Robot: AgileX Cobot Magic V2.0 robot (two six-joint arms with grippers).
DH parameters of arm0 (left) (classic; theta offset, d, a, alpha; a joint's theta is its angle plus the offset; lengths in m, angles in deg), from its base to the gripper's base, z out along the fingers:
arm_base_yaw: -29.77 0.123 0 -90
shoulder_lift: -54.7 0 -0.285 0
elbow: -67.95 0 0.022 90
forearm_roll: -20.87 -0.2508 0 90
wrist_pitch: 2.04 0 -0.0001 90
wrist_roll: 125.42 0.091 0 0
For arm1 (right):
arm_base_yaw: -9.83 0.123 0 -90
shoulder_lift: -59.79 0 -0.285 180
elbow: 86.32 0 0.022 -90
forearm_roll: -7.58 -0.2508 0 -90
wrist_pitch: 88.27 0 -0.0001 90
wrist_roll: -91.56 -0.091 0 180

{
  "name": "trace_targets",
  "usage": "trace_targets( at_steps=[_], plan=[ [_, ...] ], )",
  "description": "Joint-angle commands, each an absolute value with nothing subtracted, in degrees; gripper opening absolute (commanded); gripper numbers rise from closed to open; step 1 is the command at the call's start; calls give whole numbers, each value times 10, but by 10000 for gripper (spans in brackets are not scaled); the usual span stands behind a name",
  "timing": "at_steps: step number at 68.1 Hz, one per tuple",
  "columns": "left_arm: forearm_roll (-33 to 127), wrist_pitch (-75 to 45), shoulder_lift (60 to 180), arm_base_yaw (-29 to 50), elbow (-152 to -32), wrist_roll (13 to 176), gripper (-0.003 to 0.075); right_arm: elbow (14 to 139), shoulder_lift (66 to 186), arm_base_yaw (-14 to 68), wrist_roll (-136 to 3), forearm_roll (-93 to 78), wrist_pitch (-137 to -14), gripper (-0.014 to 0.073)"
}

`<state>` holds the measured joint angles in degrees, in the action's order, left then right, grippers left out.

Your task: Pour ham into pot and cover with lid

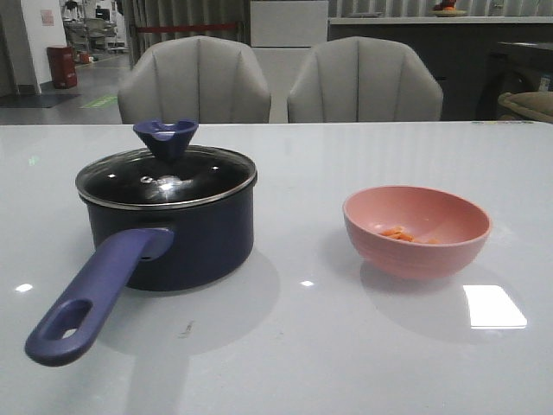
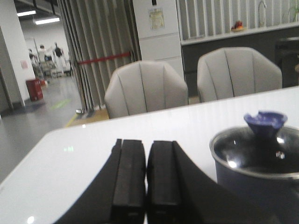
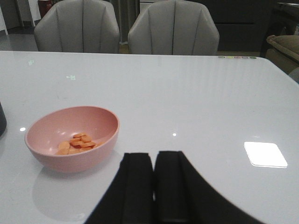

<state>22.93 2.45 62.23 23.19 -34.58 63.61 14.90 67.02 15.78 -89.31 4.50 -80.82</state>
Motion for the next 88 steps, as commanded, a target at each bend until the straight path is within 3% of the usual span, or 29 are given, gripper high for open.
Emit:
trace_targets(
  at_steps=[1,12,43,66,75,77,78,83,84,88],
  plan=[
    [235,141,611,227,-334,634,113,152,659,155,-892,53,-859,150],
    [331,217,611,227,-353,634,113,152,659,155,-892,53,-859,150],
    [373,-145,723,227,-553,634,113,152,659,155,-892,53,-859,150],
    [371,-135,740,227,-551,634,122,152,659,155,-892,53,-859,150],
    [351,-150,740,227,-551,634,235,152,659,155,-892,53,-859,150],
    [347,-156,740,227,-551,634,279,152,659,155,-892,53,-859,150],
    [344,-159,740,227,-551,634,342,152,659,155,-892,53,-859,150],
    [343,-167,740,227,-551,634,447,152,659,155,-892,53,-859,150],
    [343,-168,740,227,-551,634,507,152,659,155,-892,53,-859,150],
    [343,-169,740,227,-551,634,582,152,659,155,-892,53,-859,150]
  ],
)
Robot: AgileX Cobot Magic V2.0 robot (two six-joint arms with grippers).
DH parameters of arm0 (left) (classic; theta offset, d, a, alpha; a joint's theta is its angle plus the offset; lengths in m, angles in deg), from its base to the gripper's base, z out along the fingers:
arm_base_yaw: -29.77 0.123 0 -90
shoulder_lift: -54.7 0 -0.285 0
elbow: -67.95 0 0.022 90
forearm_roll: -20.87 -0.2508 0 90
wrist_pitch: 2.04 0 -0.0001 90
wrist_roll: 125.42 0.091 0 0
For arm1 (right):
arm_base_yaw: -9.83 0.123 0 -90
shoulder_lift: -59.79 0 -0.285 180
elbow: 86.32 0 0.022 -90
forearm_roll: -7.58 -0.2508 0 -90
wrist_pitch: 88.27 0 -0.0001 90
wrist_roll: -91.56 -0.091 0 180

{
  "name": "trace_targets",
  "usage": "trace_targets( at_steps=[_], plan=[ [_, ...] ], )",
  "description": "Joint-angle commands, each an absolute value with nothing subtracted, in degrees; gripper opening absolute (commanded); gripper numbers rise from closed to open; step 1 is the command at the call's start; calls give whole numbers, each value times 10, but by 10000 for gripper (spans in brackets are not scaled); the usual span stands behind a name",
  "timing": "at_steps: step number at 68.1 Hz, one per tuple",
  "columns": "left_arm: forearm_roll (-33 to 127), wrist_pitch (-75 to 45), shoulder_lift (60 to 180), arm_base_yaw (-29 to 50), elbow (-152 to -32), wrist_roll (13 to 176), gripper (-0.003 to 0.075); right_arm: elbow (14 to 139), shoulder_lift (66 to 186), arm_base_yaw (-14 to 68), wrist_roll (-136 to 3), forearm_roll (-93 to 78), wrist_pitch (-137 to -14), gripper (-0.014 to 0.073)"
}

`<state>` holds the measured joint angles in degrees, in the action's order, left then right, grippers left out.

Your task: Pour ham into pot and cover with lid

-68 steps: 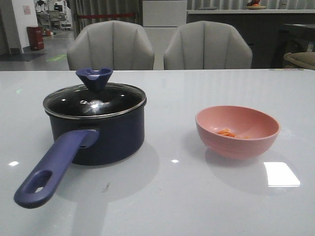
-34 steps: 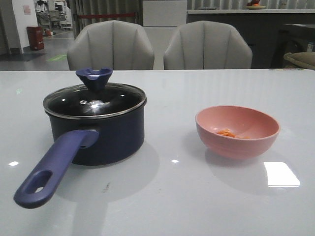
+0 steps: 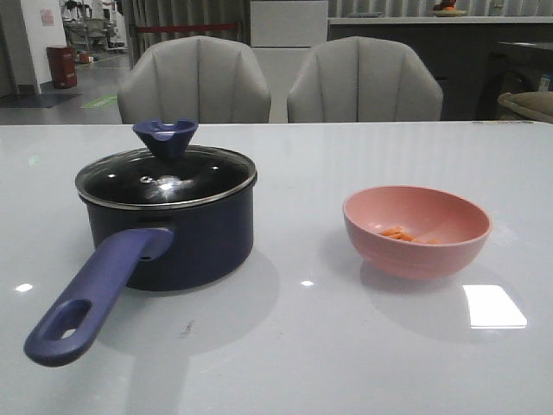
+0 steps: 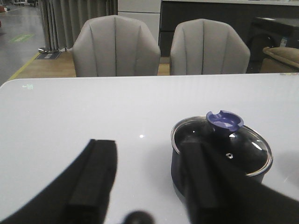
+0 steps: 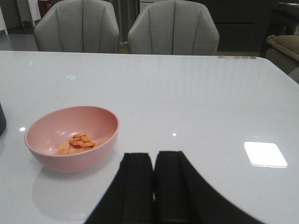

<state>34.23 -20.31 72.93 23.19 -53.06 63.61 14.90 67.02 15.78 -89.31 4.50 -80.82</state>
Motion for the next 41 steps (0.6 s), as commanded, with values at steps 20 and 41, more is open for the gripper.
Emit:
trace_targets(
  at_steps=[20,41],
  plan=[
    [343,-256,842,227,-624,634,627,152,659,155,-892,53,-859,150],
    [368,-335,1057,227,-790,634,627,152,659,155,-892,53,-859,150]
  ],
)
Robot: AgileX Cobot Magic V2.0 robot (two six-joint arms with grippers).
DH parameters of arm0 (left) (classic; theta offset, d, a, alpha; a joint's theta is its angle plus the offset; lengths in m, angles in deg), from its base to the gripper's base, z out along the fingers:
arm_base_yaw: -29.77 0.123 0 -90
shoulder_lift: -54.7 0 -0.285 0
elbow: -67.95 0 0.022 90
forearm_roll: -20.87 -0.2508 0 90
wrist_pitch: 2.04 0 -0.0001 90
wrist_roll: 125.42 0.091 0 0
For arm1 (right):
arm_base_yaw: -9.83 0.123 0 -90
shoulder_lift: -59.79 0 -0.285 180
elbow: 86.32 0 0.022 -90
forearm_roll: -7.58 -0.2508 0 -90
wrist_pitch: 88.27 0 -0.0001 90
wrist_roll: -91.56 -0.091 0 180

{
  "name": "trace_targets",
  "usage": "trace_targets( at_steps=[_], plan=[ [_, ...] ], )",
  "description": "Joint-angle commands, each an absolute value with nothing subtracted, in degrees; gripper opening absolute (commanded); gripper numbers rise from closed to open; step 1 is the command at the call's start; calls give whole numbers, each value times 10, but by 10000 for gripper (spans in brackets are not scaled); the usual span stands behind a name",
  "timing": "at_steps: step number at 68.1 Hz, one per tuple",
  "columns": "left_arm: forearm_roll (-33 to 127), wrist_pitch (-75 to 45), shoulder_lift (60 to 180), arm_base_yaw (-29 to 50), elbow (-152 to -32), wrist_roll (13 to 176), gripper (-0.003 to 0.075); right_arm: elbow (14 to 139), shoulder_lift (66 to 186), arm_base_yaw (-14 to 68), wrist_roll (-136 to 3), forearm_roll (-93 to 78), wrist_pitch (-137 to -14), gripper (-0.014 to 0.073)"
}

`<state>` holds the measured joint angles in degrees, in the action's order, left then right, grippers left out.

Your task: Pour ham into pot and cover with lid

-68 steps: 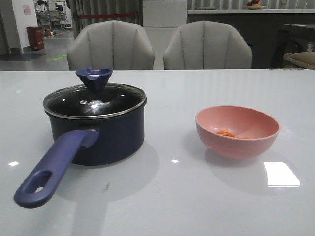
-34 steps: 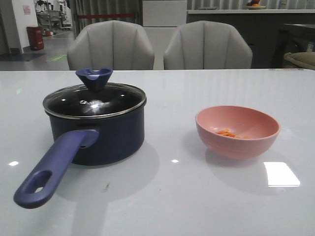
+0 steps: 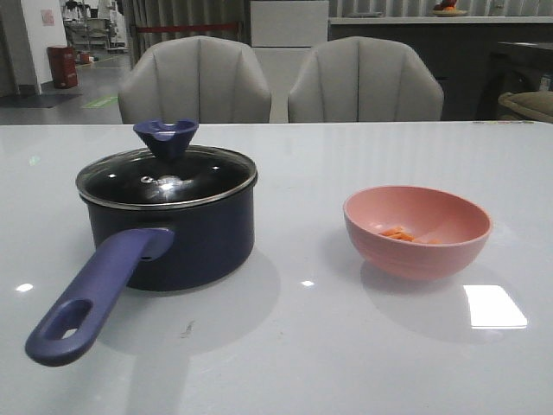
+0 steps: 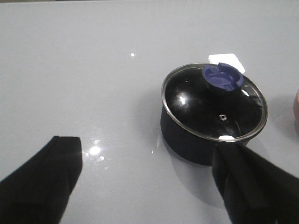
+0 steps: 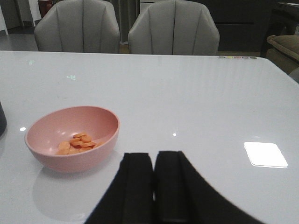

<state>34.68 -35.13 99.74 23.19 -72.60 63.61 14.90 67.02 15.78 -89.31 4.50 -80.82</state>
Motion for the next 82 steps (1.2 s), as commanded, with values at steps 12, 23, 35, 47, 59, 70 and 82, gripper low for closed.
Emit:
trace_targets(
  at_steps=[12,23,35,47,59,70,82],
  plan=[
    [374,-376,1182,214,-877,634,627,152,659,155,-892,53,-859,150],
    [374,-376,1267,165,-932,634,627,152,659,155,-892,53,-859,150],
    [338,-372,1363,100,-1000,576,627,152,659,155,-892,53,-859,150],
    [230,-394,1449,34,-1080,471,627,152,659,155,-892,53,-859,150],
    [140,-463,1530,1,-1169,368,627,152,659,155,-892,53,-859,150],
    [140,-528,1598,1,-1250,342,627,152,659,155,-892,53,-859,150],
    [150,-580,1653,1,-1319,338,627,152,659,155,-892,53,-859,150]
  ],
)
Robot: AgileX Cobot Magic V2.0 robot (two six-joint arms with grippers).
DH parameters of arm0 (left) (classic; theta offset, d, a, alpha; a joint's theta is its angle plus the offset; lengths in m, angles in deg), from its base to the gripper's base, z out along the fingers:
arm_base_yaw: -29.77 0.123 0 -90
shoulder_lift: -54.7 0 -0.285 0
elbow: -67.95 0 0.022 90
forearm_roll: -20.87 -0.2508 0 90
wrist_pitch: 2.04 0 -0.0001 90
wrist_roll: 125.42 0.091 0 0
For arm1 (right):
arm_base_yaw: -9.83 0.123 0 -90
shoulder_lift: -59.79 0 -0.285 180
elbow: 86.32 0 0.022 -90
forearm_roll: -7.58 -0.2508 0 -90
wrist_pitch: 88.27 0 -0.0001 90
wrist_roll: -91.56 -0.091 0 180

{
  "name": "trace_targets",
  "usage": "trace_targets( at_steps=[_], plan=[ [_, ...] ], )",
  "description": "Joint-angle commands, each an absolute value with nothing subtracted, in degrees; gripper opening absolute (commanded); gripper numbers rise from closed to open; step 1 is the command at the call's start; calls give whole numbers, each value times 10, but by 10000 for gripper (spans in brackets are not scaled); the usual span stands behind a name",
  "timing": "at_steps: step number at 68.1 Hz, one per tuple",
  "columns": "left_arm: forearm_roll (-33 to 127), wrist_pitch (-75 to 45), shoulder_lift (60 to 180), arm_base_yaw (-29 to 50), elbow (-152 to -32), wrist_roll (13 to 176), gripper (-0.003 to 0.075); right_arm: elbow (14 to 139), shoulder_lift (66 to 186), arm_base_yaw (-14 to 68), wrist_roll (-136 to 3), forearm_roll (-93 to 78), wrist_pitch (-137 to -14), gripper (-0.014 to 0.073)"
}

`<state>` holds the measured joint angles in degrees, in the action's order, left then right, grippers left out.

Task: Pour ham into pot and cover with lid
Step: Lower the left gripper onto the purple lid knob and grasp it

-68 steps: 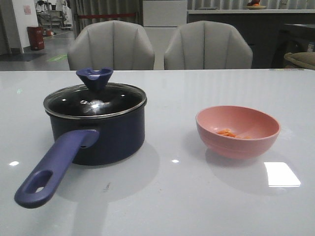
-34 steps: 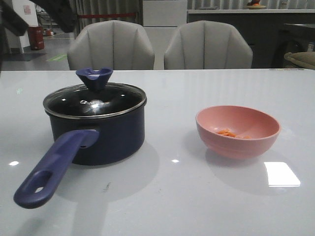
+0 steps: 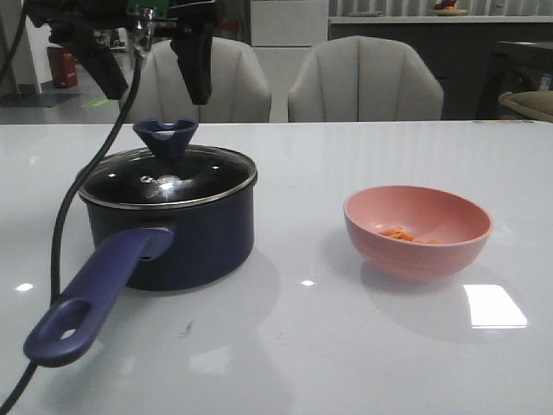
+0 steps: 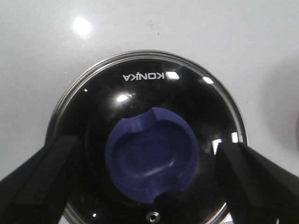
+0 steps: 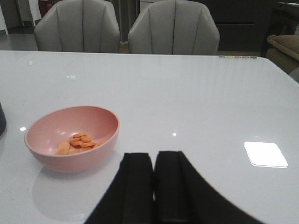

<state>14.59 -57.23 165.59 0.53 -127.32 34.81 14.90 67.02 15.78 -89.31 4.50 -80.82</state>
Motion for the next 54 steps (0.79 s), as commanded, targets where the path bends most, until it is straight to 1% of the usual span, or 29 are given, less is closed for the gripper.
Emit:
trace_targets(
  at_steps=[1,15,28,33,38,39,40,43,49,54],
  plan=[
    [153,-582,1657,1,-1323,338,627,152,659,155,-892,53,-859,150],
    [161,-626,1706,1,-1359,331,627,152,659,155,-892,53,-859,150],
    [161,-636,1721,3,-1362,329,626,152,659,155,-892,53,-859,150],
    [161,-636,1721,3,-1362,329,610,152,659,155,-892,53,-859,150],
    [161,-636,1721,3,-1362,329,552,152,659,155,-892,53,-859,150],
    [161,-636,1721,3,-1362,329,526,152,659,155,-892,53,-859,150],
    [161,-636,1721,3,-1362,329,517,152,659,155,-892,53,-859,150],
    [161,-636,1721,3,-1362,329,435,152,659,155,-892,53,-859,150],
    [161,-636,1721,4,-1363,329,326,152,659,155,-892,53,-859,150],
    [161,-639,1721,4,-1366,329,277,152,659,155,-892,53,-859,150]
  ],
)
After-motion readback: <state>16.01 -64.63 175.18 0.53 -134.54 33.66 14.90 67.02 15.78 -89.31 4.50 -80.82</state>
